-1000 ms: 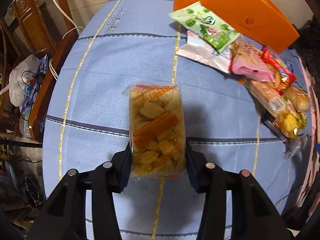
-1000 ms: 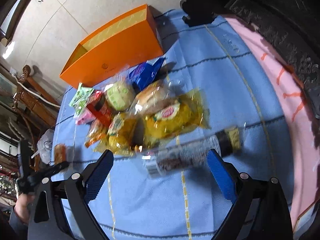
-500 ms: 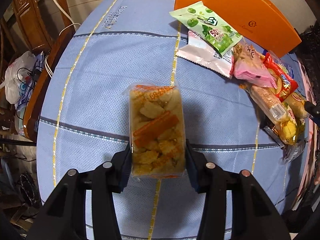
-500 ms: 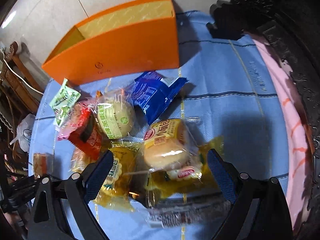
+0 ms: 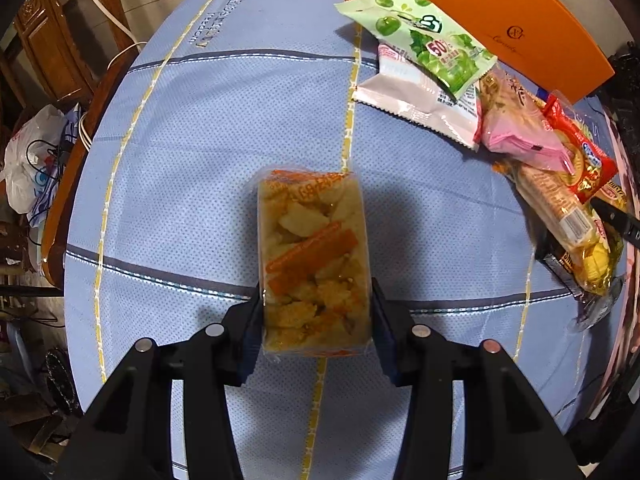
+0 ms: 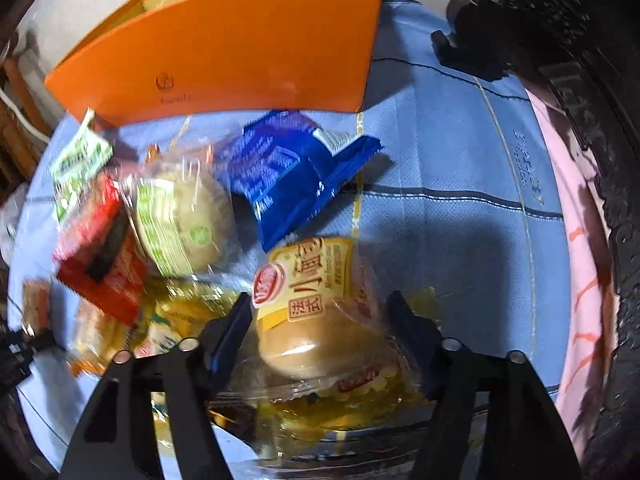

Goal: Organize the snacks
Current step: 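Grasp the bread roll pack with the right tool while the left tool holds the cracker box, then lower both snacks into the orange box and open both tools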

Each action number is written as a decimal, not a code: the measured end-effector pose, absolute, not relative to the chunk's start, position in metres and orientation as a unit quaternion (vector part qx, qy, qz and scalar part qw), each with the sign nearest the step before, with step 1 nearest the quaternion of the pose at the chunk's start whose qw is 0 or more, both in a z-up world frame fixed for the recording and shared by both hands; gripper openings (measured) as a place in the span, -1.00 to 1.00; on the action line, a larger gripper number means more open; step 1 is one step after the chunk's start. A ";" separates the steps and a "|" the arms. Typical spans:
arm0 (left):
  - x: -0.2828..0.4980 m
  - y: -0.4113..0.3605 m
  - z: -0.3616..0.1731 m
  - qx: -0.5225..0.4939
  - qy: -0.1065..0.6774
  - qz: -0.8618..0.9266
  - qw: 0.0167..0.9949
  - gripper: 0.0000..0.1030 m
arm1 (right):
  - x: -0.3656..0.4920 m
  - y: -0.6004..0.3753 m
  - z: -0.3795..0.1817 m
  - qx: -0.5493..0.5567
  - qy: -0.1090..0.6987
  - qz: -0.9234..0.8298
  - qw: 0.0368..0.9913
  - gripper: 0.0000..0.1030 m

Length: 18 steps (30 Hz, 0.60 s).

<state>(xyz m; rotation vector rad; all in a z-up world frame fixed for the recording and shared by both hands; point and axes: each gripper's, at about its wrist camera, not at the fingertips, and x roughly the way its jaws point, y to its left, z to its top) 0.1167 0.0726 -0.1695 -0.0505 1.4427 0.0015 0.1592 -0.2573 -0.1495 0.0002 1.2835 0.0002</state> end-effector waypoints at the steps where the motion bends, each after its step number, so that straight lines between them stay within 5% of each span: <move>1: 0.117 0.073 -0.169 -0.025 0.661 0.000 0.750 -0.10 | 0.157 -0.261 -0.147 0.007 0.596 -0.002 0.803 0.18; 18: 0.091 0.059 -0.126 -0.016 0.633 -0.025 0.774 -0.10 | 0.076 -0.282 -0.092 0.137 0.534 0.049 0.833 0.13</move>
